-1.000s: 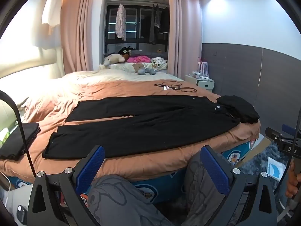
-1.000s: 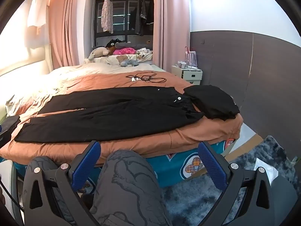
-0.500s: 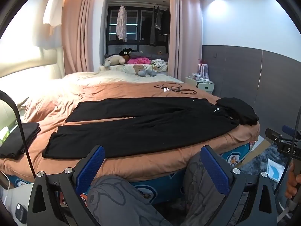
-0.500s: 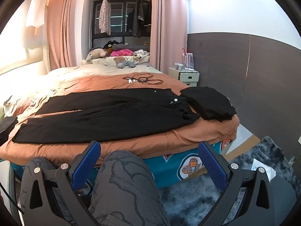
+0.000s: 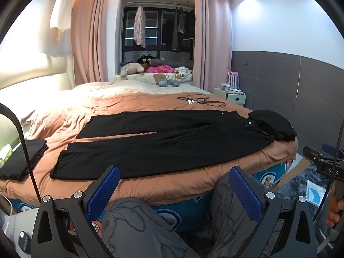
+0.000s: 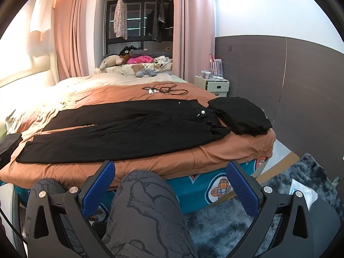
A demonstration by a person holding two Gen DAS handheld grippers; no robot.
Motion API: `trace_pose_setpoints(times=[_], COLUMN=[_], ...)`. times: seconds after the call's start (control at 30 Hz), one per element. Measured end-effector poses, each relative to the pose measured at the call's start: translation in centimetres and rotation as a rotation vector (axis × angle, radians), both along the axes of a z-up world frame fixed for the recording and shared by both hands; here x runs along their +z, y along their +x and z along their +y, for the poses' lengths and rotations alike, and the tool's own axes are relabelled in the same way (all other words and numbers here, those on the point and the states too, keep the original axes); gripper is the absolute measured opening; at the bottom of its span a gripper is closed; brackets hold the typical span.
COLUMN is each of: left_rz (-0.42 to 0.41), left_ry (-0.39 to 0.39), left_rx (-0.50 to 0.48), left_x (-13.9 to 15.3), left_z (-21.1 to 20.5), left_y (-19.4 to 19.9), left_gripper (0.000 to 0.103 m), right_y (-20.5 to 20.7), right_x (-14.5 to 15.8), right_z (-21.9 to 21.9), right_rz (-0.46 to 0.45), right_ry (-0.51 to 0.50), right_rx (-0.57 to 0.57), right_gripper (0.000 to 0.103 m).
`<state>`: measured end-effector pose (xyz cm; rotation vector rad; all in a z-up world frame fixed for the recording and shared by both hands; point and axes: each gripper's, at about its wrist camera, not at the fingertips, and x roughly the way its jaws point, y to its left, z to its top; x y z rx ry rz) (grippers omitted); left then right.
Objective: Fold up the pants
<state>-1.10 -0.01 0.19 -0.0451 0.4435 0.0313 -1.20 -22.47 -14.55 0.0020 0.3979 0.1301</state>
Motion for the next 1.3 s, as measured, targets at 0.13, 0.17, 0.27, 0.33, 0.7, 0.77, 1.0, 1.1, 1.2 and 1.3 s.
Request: trace_pose_setpoints(times=[0.13, 0.17, 0.27, 0.33, 0.7, 0.77, 1.0, 1.1, 1.2, 1.3], left_rz=[0.000, 0.001, -0.002, -0.002, -0.019, -0.024, -0.026, -0.027, -0.027, -0.027], left_ry=[0.000, 0.000, -0.003, -0.004, 0.005, 0.009, 0.011, 0.011, 0.011, 0.010], left_rx=[0.004, 0.007, 0.011, 0.014, 0.012, 0.012, 0.010, 0.009, 0.011, 0.011], left_x=[-0.1, -0.1, -0.1, 0.0, 0.3, 0.2, 0.1, 0.0, 0.1, 0.1], left_z=[-0.1, -0.1, 0.1, 0.2, -0.2, -0.1, -0.4, -0.4, -0.4, -0.3], left_y=[-0.2, -0.3, -0.6, -0.6, -1.0, -1.1, -1.3, -1.3, -1.3, -1.3], left_gripper=[0.103, 0.103, 0.103, 0.103, 0.103, 0.103, 0.103, 0.103, 0.103, 0.103], right_y=[0.0, 0.0, -0.4, -0.5, -0.8, -0.9, -0.9, -1.0, -1.0, -1.0], right_x=[0.0, 0.0, 0.0, -0.1, -0.2, -0.4, -0.5, -0.6, -0.6, -0.6], right_z=[0.0, 0.1, 0.3, 0.2, 0.2, 0.2, 0.2, 0.2, 0.2, 0.3], right_rz=[0.000, -0.001, -0.006, -0.009, -0.013, -0.016, -0.015, -0.016, -0.016, -0.014], right_ry=[0.000, -0.005, 0.002, 0.001, 0.011, 0.011, 0.010, 0.010, 0.009, 0.006], right_rx=[0.004, 0.002, 0.009, 0.009, 0.006, 0.006, 0.006, 0.006, 0.009, 0.011], right_gripper=[0.103, 0.103, 0.103, 0.103, 0.103, 0.103, 0.103, 0.103, 0.103, 0.103])
